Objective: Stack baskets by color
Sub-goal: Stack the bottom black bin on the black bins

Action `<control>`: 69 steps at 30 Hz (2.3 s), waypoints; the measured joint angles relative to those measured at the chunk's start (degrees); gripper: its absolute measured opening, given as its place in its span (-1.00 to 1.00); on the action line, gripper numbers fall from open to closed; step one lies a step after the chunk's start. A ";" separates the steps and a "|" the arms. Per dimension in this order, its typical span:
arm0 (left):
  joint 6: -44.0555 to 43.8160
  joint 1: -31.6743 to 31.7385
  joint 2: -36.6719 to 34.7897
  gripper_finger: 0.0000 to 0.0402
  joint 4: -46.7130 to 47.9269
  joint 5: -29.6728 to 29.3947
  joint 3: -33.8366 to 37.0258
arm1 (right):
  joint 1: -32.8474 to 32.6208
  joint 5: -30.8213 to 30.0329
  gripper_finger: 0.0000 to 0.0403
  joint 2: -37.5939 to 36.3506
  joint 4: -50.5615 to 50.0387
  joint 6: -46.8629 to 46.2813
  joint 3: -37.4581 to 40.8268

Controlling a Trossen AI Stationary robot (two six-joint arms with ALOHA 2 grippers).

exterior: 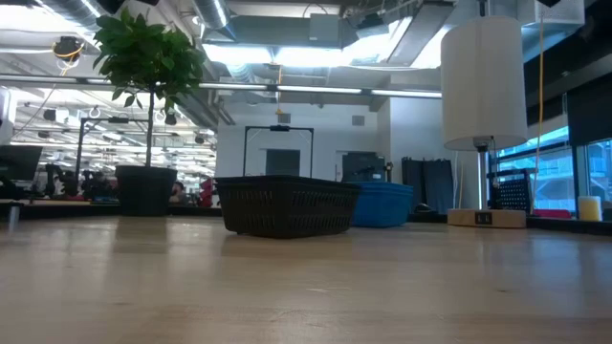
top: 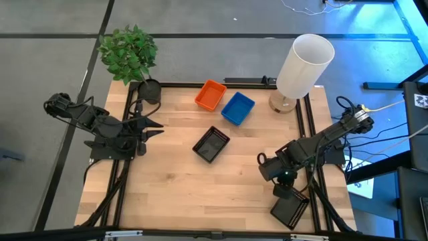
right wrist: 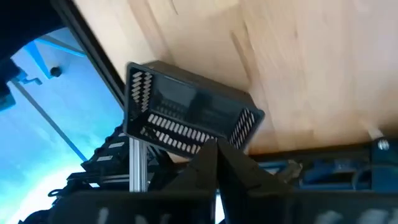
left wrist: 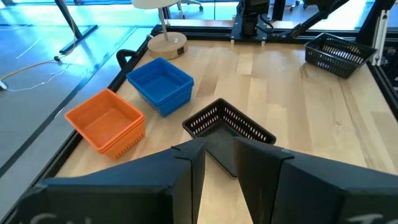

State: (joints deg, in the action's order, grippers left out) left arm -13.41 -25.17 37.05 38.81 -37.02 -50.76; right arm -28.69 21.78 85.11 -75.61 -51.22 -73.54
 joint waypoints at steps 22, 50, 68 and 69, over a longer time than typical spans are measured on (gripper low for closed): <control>0.31 0.02 0.00 -0.62 0.07 0.05 0.00 | -3.43 1.86 -0.45 4.78 2.83 21.66 0.00; 0.20 0.00 0.01 -0.62 0.09 0.51 0.00 | -10.48 -3.73 -0.45 20.00 10.52 51.78 0.00; -0.06 0.02 -0.02 -0.62 0.04 0.53 0.00 | -10.51 -2.15 -0.63 26.23 14.89 51.68 0.00; -0.12 0.02 0.00 -0.62 0.04 0.53 0.00 | -10.51 -2.14 -0.72 26.28 15.08 51.69 0.00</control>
State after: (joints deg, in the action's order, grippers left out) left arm -13.53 -25.15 37.06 38.85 -36.49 -50.76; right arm -39.20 19.64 111.39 -60.53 0.48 -73.54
